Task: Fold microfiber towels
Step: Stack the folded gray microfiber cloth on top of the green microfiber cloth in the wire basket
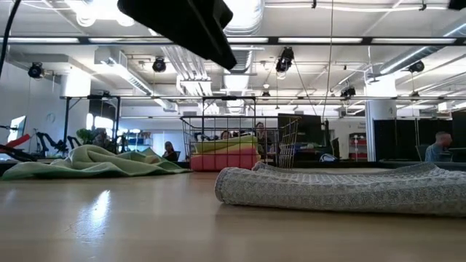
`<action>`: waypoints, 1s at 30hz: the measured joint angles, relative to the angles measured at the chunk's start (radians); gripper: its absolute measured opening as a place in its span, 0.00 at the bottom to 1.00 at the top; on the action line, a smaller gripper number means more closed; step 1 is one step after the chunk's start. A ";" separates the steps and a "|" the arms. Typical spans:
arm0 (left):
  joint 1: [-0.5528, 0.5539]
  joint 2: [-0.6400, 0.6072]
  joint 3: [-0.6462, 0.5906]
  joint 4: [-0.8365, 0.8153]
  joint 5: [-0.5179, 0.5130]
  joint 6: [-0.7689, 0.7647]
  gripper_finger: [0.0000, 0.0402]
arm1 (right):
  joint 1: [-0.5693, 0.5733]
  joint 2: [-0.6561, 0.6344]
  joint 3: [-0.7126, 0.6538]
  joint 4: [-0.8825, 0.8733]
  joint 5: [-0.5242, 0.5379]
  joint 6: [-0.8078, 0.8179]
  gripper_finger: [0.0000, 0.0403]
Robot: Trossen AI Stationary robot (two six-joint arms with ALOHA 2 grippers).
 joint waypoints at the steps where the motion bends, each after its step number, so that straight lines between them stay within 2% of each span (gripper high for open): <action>1: -0.010 0.010 0.000 0.008 -0.002 0.000 0.39 | 0.018 0.002 -0.001 0.013 0.002 0.000 0.27; 5: -0.035 0.058 0.000 0.079 -0.003 0.000 0.39 | 0.075 0.035 -0.005 0.100 0.022 -0.033 0.28; 11: -0.057 0.139 0.000 0.142 -0.004 0.000 0.39 | 0.094 0.096 -0.005 0.207 0.032 -0.115 0.29; 20: -0.066 0.234 0.000 0.200 -0.005 0.000 0.39 | 0.094 0.176 -0.005 0.233 0.030 -0.099 0.29; 30: -0.061 0.316 0.005 0.226 -0.040 -0.003 0.39 | 0.091 0.192 -0.005 0.312 0.042 -0.131 0.28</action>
